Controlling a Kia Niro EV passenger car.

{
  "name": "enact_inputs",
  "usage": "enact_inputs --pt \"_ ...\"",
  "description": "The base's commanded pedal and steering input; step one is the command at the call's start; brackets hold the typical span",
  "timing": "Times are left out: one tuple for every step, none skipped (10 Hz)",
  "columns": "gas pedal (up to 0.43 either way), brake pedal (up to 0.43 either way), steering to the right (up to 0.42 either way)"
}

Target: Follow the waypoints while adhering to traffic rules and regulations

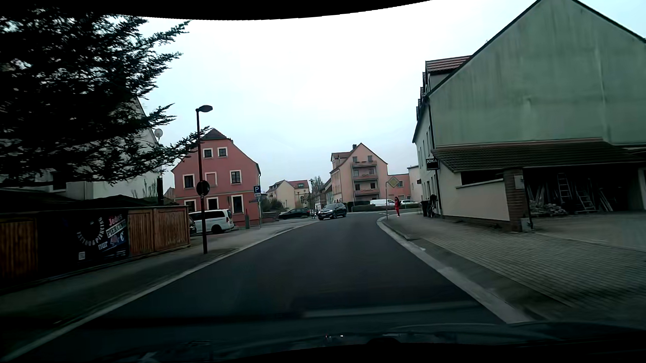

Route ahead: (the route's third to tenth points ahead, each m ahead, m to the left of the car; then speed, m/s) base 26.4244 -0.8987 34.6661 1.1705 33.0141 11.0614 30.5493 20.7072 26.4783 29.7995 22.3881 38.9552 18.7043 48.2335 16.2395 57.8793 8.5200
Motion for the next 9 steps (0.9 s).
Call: enact_inputs --pt "0.059 0.000 0.005" --pt "0.000 0.000 0.006" --pt "0.000 0.000 0.006" --pt "0.000 0.000 0.006" --pt "0.000 0.000 0.007" --pt "0.000 0.000 0.007" --pt "0.000 0.000 0.007" --pt "0.000 0.006 0.007" --pt "0.000 0.000 0.007"
